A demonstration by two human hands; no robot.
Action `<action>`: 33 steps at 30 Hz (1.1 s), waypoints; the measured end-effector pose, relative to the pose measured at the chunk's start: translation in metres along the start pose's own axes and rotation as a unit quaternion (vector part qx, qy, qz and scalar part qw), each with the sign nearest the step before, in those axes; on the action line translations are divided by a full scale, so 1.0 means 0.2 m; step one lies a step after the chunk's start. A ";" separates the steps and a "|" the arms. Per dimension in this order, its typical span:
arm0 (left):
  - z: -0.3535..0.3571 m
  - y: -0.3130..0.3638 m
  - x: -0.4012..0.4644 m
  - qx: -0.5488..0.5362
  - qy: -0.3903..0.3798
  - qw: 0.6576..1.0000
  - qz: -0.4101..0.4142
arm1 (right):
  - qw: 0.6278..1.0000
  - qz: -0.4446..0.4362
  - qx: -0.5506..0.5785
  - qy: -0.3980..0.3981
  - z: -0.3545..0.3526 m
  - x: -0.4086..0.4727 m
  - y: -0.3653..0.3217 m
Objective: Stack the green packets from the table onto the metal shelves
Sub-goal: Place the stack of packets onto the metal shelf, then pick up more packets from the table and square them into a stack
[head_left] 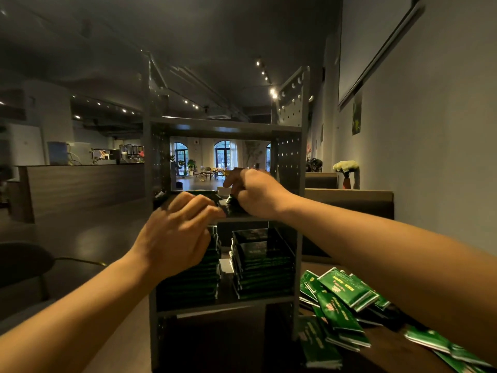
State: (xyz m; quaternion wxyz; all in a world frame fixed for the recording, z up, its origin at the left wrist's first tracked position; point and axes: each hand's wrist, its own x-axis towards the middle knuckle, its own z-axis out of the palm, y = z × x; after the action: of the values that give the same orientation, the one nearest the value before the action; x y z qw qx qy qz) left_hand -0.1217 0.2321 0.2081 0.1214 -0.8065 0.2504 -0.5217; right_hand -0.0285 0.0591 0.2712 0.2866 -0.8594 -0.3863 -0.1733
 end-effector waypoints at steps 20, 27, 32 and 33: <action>0.31 0.92 -0.41 -0.377 -0.070 0.914 -0.134 | 0.954 0.039 0.252 0.160 0.25 -0.98 0.40; 0.48 0.94 -0.60 -0.369 -0.116 0.890 -0.243 | 0.960 0.072 0.229 0.143 0.49 -1.15 0.63; 0.61 0.90 -0.70 -0.330 -0.159 0.876 -0.314 | 0.964 0.069 0.193 0.171 0.61 -1.19 0.81; 0.64 0.89 -0.71 -0.323 -0.162 0.874 -0.325 | 0.965 0.067 0.185 0.171 0.62 -1.19 0.83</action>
State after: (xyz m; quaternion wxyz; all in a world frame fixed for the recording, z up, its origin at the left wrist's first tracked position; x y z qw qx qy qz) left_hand -0.1019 0.1493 -0.0386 -0.2839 -0.9097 0.1055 -0.2839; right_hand -0.0451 -0.0874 -0.0093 0.5134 -0.7729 -0.2987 -0.2232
